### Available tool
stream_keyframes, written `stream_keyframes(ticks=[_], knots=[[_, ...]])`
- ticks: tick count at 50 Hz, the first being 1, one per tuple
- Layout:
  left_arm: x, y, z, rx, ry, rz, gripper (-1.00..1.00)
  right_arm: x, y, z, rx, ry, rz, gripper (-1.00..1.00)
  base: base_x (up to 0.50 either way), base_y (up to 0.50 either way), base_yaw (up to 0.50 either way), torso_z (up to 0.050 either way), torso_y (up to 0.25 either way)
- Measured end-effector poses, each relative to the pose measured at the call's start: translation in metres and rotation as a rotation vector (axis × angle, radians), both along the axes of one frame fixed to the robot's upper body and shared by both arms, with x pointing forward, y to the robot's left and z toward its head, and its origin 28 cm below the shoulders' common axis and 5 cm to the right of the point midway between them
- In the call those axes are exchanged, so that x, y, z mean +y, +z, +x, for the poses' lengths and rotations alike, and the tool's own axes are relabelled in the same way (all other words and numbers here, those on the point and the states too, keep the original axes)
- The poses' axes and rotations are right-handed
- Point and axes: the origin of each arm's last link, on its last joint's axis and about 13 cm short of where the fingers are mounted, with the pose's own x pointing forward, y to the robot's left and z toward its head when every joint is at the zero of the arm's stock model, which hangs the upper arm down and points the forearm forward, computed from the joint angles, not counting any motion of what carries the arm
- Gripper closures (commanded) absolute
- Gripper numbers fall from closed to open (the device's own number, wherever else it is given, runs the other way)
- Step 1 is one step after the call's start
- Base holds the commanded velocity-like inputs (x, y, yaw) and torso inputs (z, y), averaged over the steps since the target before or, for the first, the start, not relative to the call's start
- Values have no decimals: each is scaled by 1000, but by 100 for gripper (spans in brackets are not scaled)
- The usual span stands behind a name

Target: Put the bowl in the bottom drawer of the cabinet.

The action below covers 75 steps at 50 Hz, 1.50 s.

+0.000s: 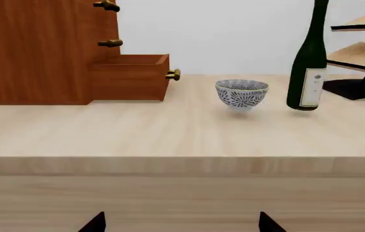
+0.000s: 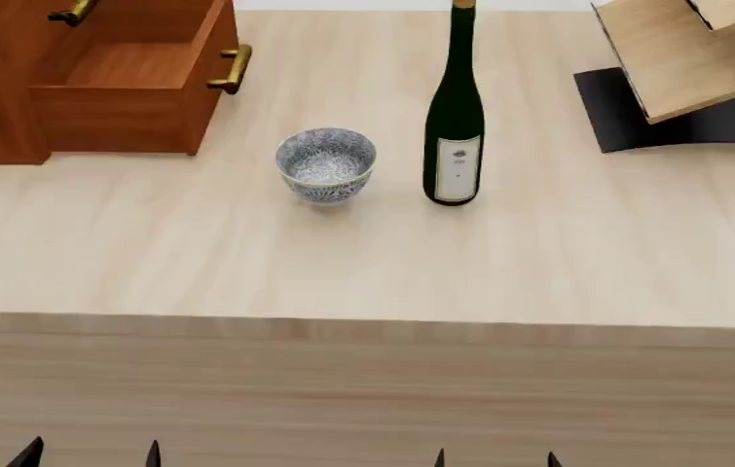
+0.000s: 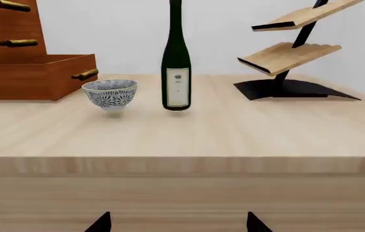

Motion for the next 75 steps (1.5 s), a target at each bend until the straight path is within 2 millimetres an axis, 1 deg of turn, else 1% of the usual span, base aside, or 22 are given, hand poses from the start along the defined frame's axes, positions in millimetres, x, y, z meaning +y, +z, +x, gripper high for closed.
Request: stream_keyframes(ticks=[17, 28, 47, 67, 71, 75], knots=[[-1, -2, 2, 5, -19, -24, -100, 2, -3, -1, -14, 1, -8, -100, 0, 0, 0, 0, 0], [-1, -4, 1, 1, -38, -44, -100, 4, -4, 0, -15, 10, -14, -100, 0, 0, 0, 48, 0], [-1, -1, 1, -30, -50, -42, -100, 6, -1, 1, -25, 21, -21, -100, 0, 0, 0, 50, 0], [3, 7, 2, -61, -54, -28, -100, 5, 12, 6, -49, 23, -38, -100, 0, 0, 0, 50, 0], [6, 11, 4, -76, -54, -12, -100, 3, 17, 8, -58, 16, -41, -100, 0, 0, 0, 2, 0], [10, 20, 7, -94, -56, -9, -100, 1, 23, 11, -68, 6, -46, -100, 0, 0, 0, 0, 0]])
